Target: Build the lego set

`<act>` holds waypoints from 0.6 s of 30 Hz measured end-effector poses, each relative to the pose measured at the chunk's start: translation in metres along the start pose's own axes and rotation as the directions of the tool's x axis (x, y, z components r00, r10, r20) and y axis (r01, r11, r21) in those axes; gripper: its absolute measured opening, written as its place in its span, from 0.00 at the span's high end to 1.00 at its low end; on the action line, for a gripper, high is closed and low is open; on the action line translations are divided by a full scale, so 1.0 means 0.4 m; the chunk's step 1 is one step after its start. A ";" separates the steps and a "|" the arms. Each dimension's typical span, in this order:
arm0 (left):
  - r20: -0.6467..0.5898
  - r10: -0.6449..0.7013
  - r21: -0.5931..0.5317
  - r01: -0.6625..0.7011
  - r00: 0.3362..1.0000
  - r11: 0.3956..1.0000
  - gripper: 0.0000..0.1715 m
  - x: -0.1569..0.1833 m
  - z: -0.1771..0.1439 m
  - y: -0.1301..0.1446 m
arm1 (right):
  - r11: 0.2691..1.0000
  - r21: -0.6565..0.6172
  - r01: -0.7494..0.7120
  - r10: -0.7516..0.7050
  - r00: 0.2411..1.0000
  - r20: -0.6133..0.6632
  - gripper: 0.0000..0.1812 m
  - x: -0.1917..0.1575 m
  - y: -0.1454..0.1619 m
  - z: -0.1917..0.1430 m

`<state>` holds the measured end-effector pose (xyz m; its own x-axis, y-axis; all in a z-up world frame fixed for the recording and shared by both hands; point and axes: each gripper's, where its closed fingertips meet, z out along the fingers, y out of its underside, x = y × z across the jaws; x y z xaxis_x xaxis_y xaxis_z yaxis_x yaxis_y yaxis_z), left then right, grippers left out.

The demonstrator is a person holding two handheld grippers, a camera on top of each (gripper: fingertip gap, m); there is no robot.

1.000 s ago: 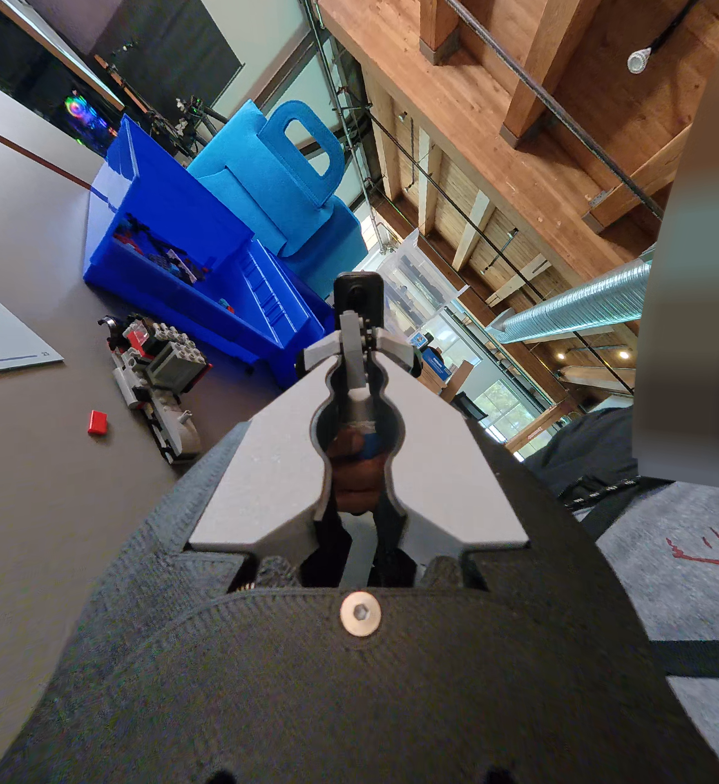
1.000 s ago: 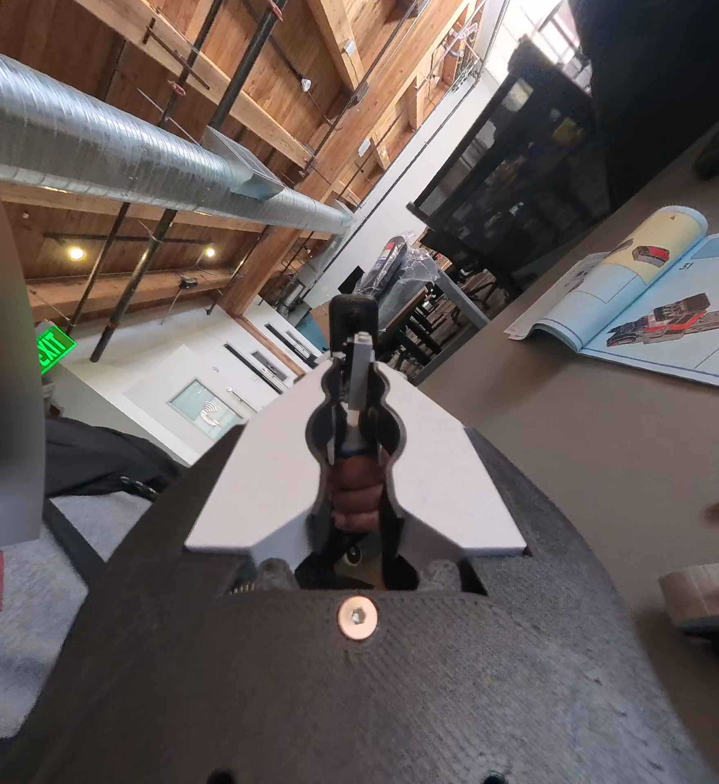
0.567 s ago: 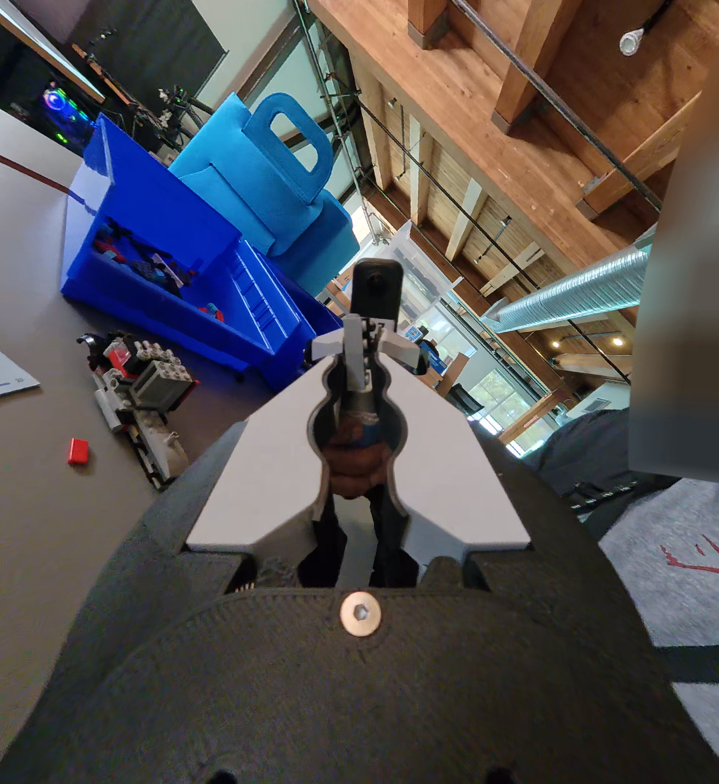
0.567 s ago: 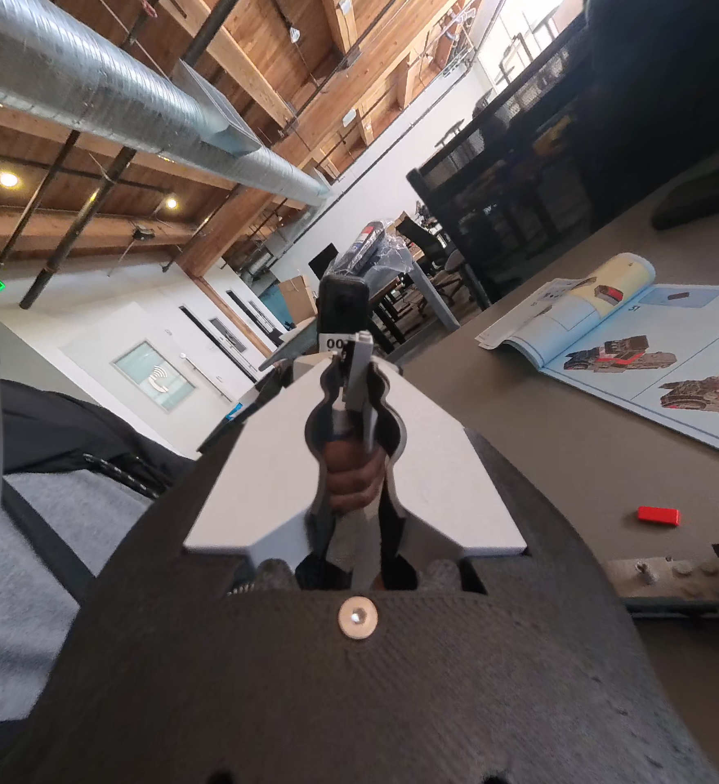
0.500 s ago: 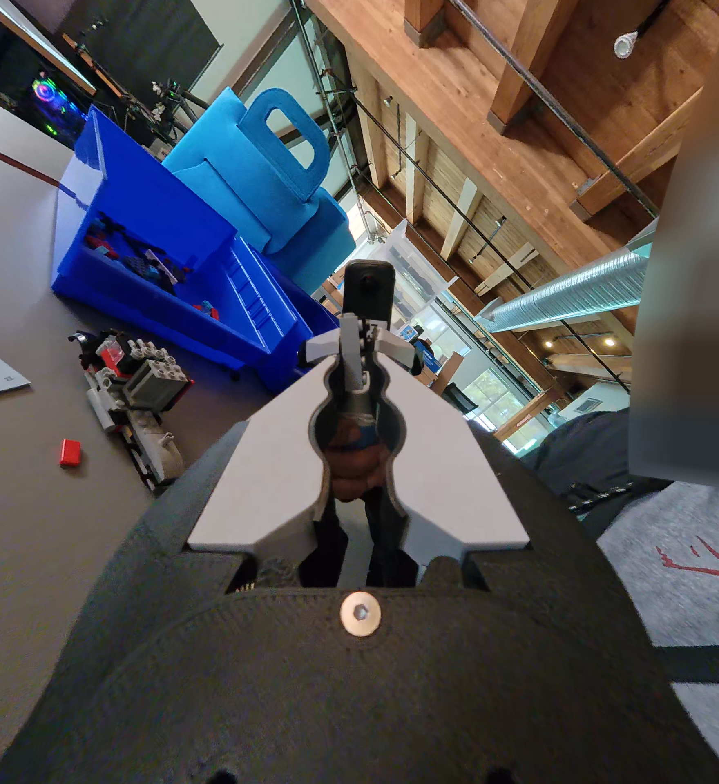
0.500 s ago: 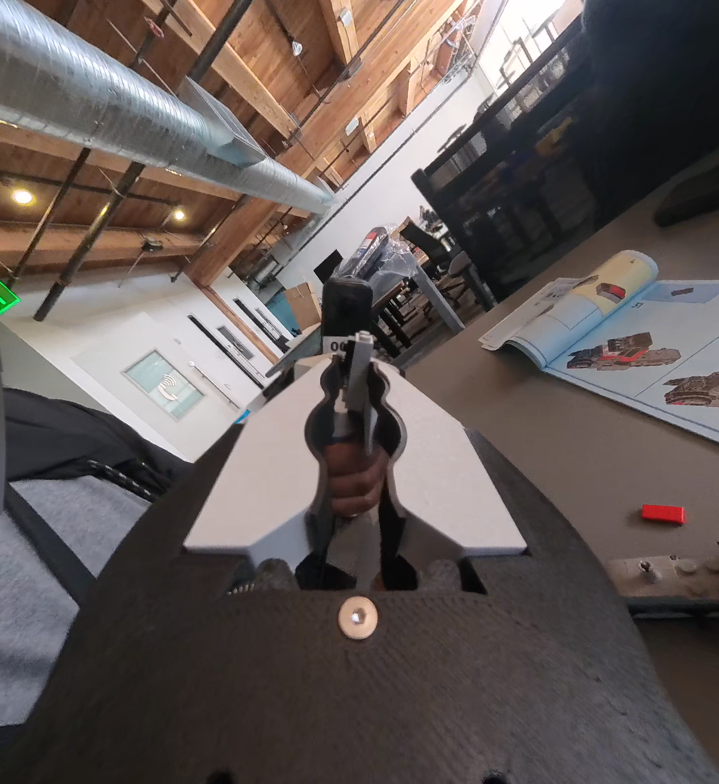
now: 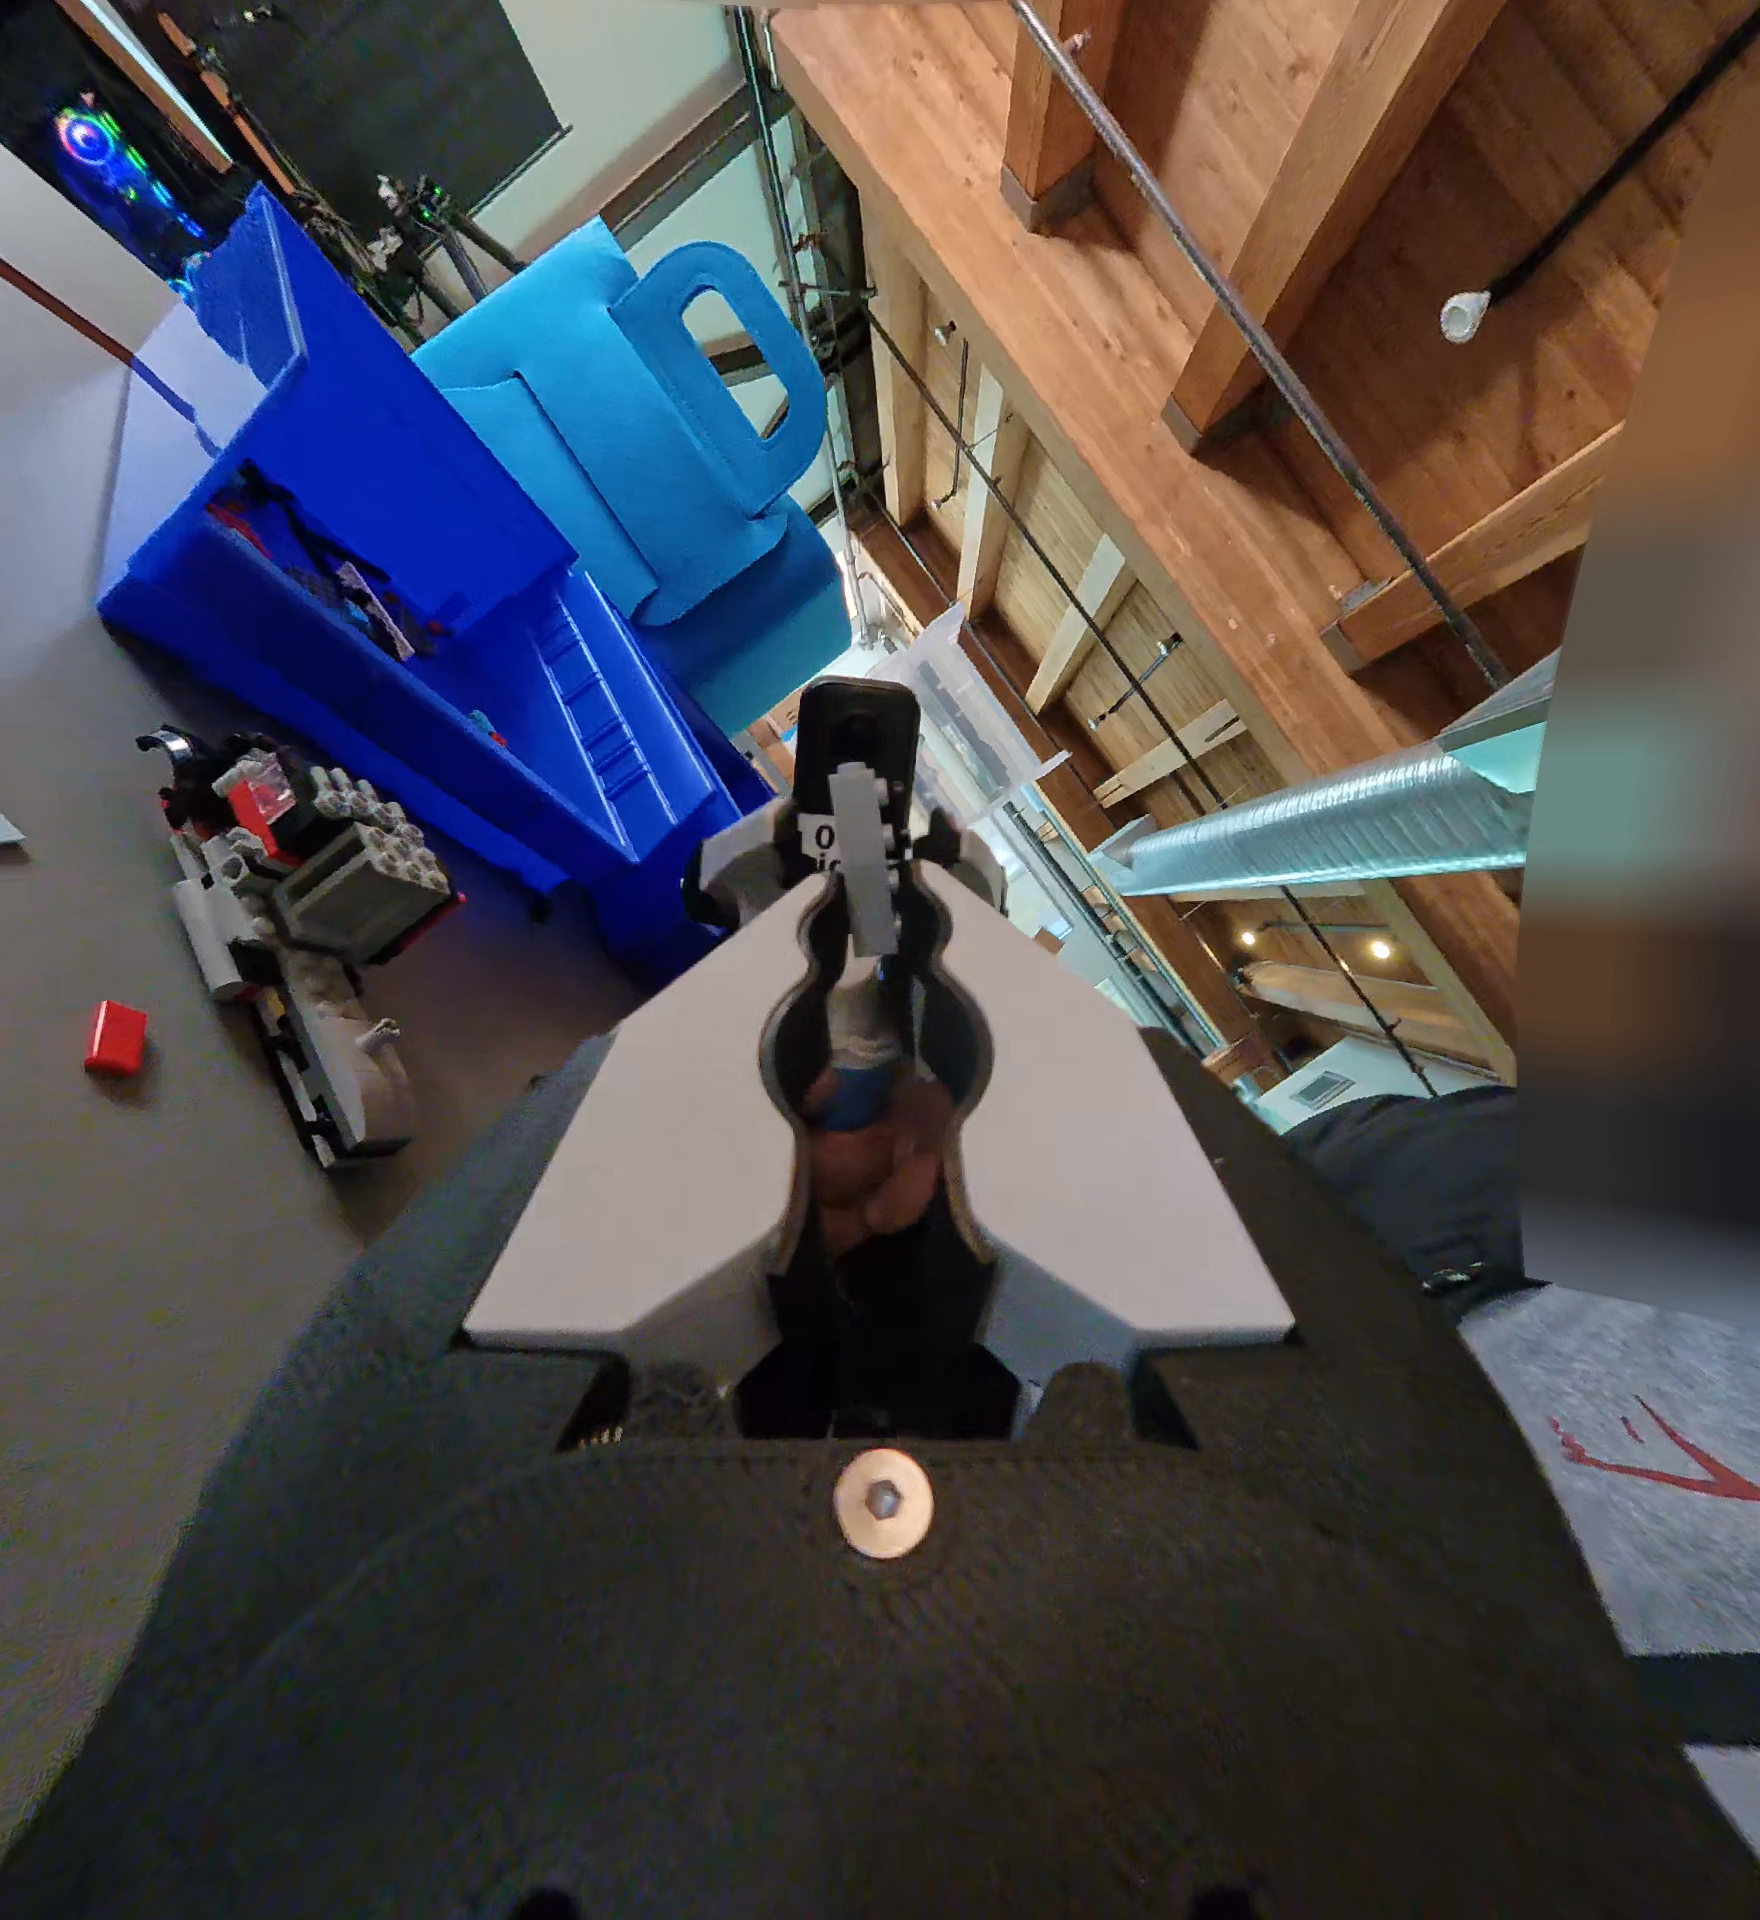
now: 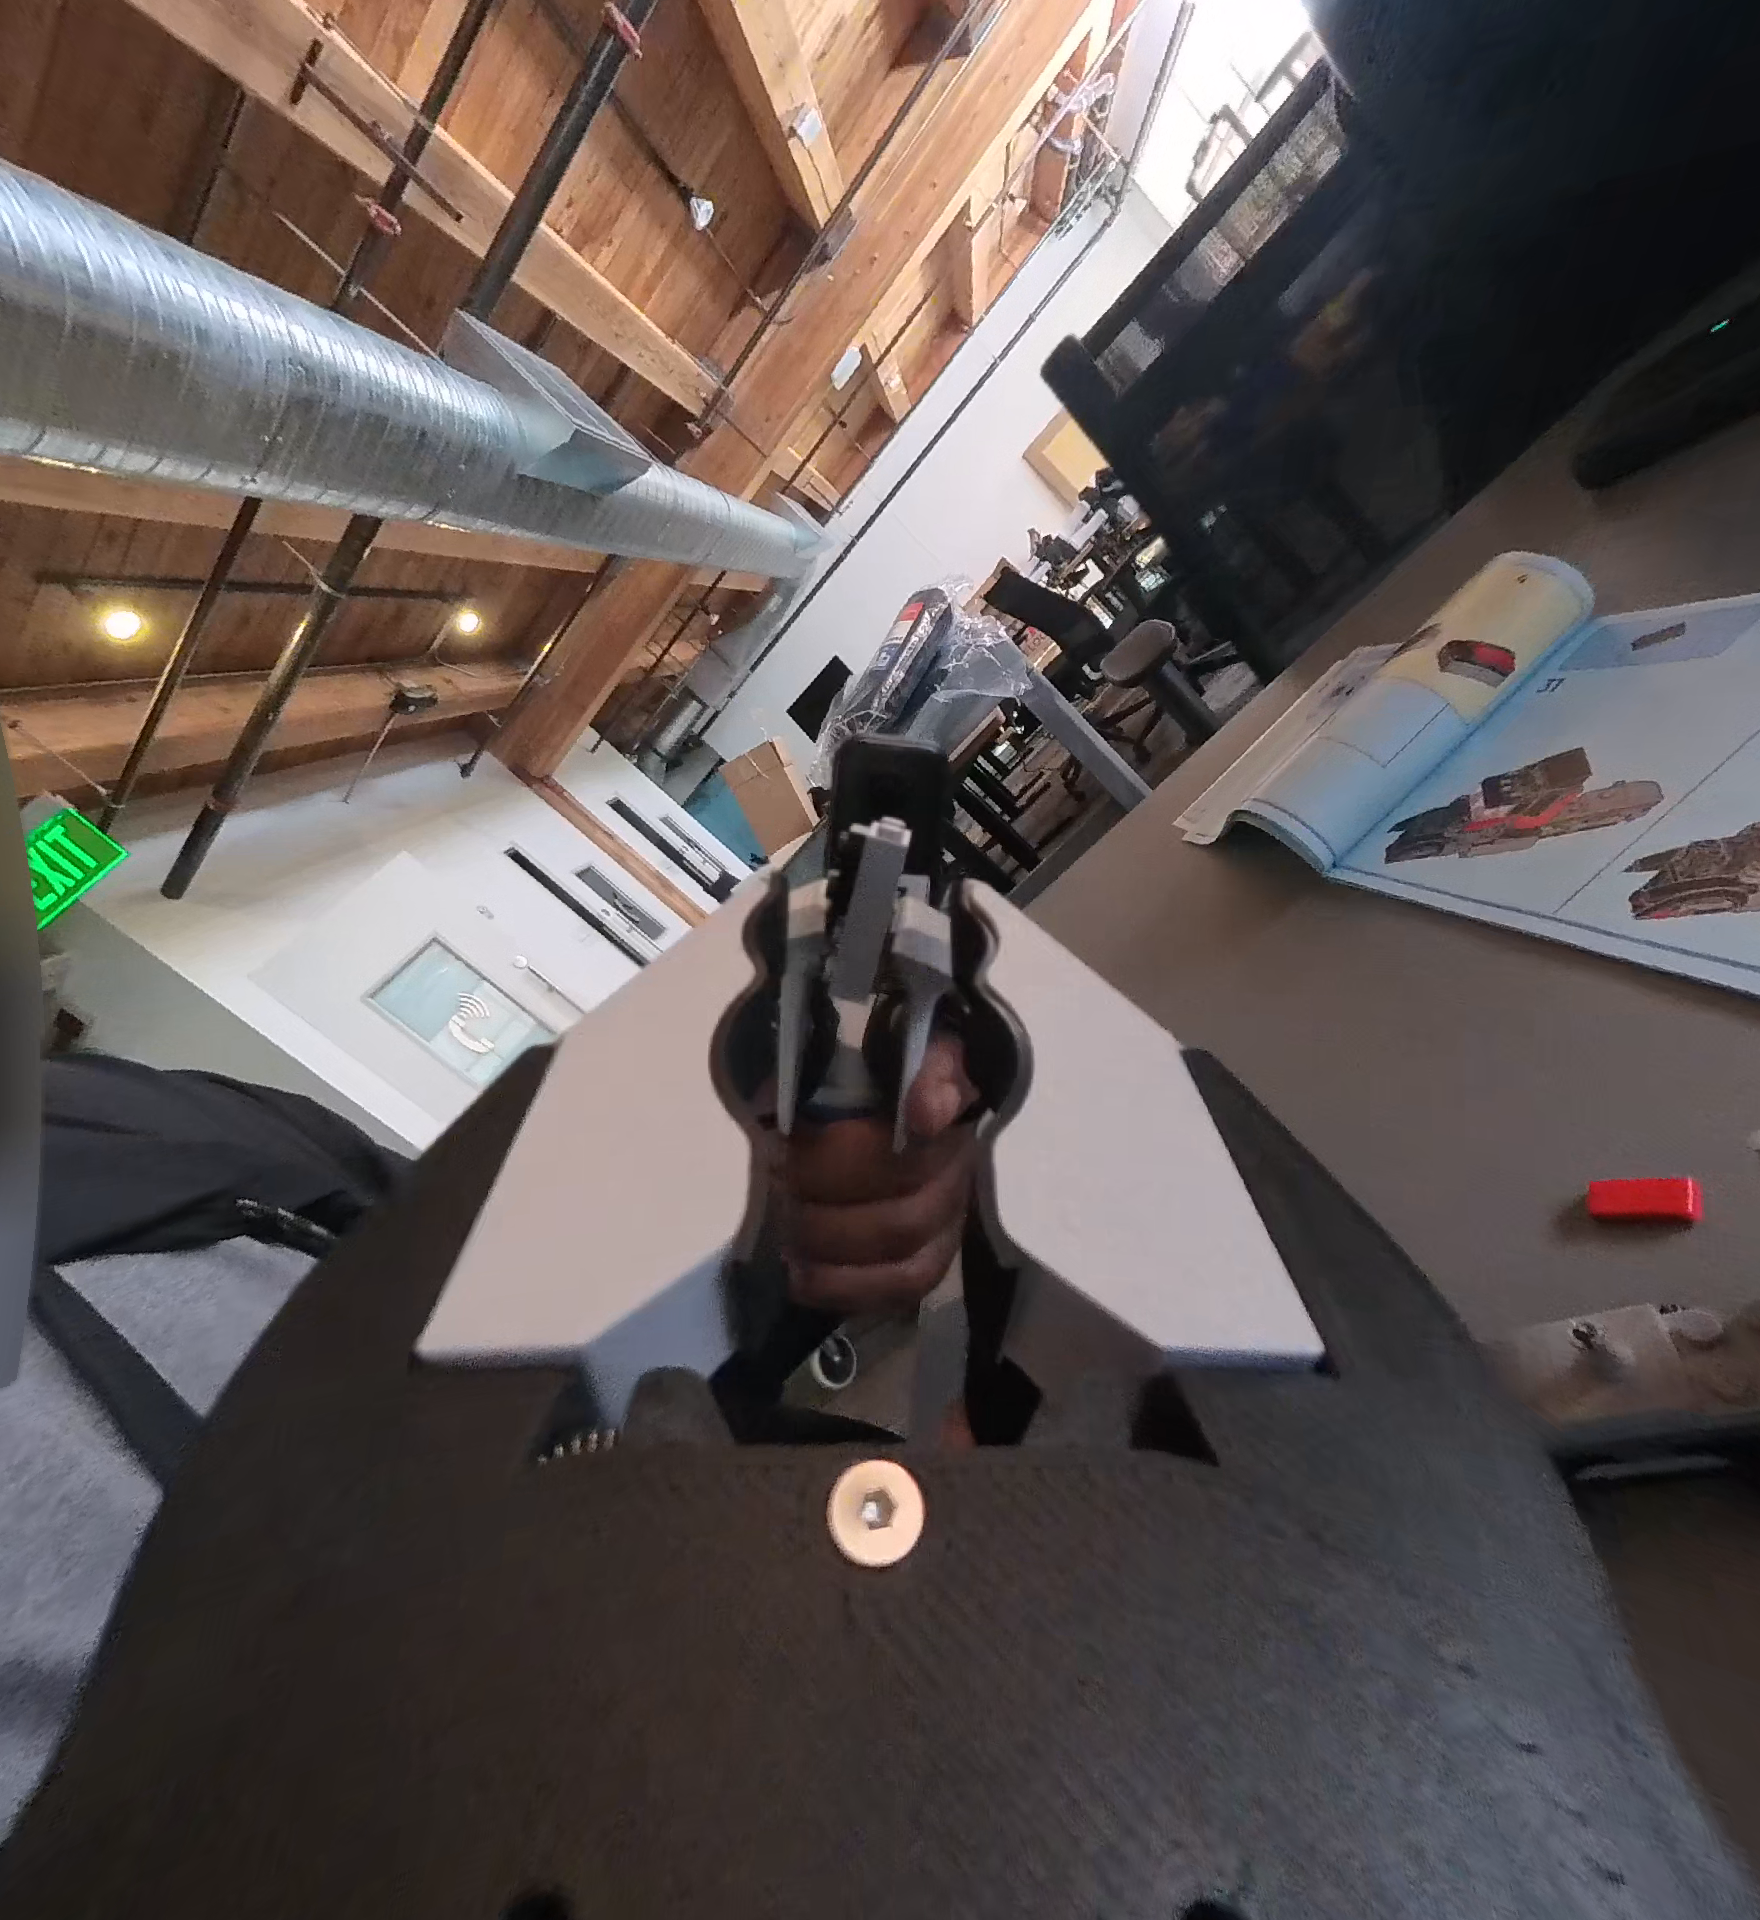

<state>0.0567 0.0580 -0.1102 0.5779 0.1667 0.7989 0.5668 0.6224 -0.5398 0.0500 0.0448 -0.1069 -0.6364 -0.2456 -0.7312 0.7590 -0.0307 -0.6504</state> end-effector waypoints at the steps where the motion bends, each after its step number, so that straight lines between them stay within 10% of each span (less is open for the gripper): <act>1: 0.003 -0.003 0.003 0.003 1.000 1.000 0.94 -0.002 -0.002 0.000 | 1.000 0.004 -0.002 0.002 1.000 -0.003 0.82 0.003 -0.002 -0.003; 18: 0.009 0.047 -0.034 -0.046 0.999 0.998 0.92 -0.004 -0.017 0.008 | 0.998 -0.046 0.049 -0.048 0.999 0.016 0.93 -0.008 0.009 0.010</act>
<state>0.0617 0.0546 -0.1150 0.5985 0.2025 0.7751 0.5589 0.5876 -0.5851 0.0550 0.0415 -0.1061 -0.6700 -0.2589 -0.6957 0.7199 0.0019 -0.6940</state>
